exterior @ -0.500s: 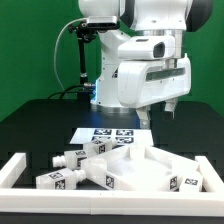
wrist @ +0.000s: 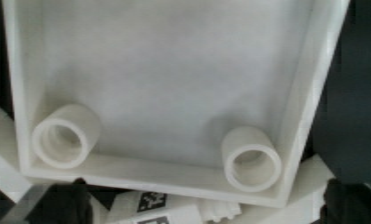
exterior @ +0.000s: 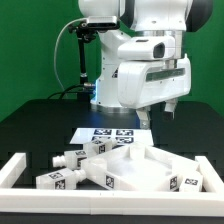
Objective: Assemble one leg
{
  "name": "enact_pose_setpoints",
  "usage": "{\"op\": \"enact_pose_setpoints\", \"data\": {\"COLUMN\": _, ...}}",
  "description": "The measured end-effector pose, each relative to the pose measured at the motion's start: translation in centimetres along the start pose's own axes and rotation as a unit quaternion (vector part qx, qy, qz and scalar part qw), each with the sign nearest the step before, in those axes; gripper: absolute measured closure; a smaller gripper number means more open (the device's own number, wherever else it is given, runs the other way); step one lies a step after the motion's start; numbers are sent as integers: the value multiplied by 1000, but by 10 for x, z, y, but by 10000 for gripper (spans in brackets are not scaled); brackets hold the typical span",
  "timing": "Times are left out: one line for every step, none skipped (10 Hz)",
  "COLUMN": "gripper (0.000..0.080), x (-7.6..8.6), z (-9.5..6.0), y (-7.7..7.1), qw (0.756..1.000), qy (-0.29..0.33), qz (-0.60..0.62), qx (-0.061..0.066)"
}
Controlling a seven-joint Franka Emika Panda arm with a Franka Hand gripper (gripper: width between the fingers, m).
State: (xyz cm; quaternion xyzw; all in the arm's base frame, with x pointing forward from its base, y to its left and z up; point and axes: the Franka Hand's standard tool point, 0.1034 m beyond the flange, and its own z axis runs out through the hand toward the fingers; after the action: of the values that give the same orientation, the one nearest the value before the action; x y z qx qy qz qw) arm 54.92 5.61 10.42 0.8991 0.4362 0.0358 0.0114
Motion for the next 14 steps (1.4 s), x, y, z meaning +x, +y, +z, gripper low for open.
{"op": "enact_pose_setpoints", "data": {"gripper": 150, "x": 0, "z": 0, "y": 0, "qw": 1000, "qy": 0, "qz": 3, "qx": 0}}
{"op": "enact_pose_setpoints", "data": {"gripper": 150, "x": 2, "z": -1, "y": 2, "qw": 999, "qy": 2, "qz": 45, "qx": -2}}
{"op": "enact_pose_setpoints", "data": {"gripper": 150, "x": 8, "z": -3, "y": 4, "qw": 995, "qy": 5, "qz": 103, "qx": -3}}
{"op": "enact_pose_setpoints", "data": {"gripper": 150, "x": 16, "z": -5, "y": 1, "qw": 984, "qy": -1, "qz": 178, "qx": 1}}
{"op": "enact_pose_setpoints", "data": {"gripper": 150, "x": 24, "z": -7, "y": 0, "qw": 971, "qy": -15, "qz": 238, "qx": 8}}
{"op": "enact_pose_setpoints", "data": {"gripper": 150, "x": 30, "z": -9, "y": 2, "qw": 962, "qy": -27, "qz": 271, "qx": 14}}
{"op": "enact_pose_setpoints", "data": {"gripper": 150, "x": 34, "z": -10, "y": 4, "qw": 965, "qy": -11, "qz": 260, "qx": 7}}
{"op": "enact_pose_setpoints", "data": {"gripper": 150, "x": 33, "z": -9, "y": 3, "qw": 965, "qy": -12, "qz": 260, "qx": 8}}
{"op": "enact_pose_setpoints", "data": {"gripper": 150, "x": 33, "z": -9, "y": 3, "qw": 965, "qy": -12, "qz": 260, "qx": 8}}
{"op": "enact_pose_setpoints", "data": {"gripper": 150, "x": 33, "z": -9, "y": 3, "qw": 965, "qy": -12, "qz": 260, "qx": 8}}
{"op": "enact_pose_setpoints", "data": {"gripper": 150, "x": 33, "z": -8, "y": 3, "qw": 962, "qy": -13, "qz": 272, "qx": 8}}
{"op": "enact_pose_setpoints", "data": {"gripper": 150, "x": 39, "z": -7, "y": 11, "qw": 950, "qy": -19, "qz": 311, "qx": 12}}
{"op": "enact_pose_setpoints", "data": {"gripper": 150, "x": 50, "z": -3, "y": 25, "qw": 935, "qy": -25, "qz": 353, "qx": 25}}
{"op": "enact_pose_setpoints", "data": {"gripper": 150, "x": 59, "z": 1, "y": 31, "qw": 915, "qy": -33, "qz": 400, "qx": 41}}
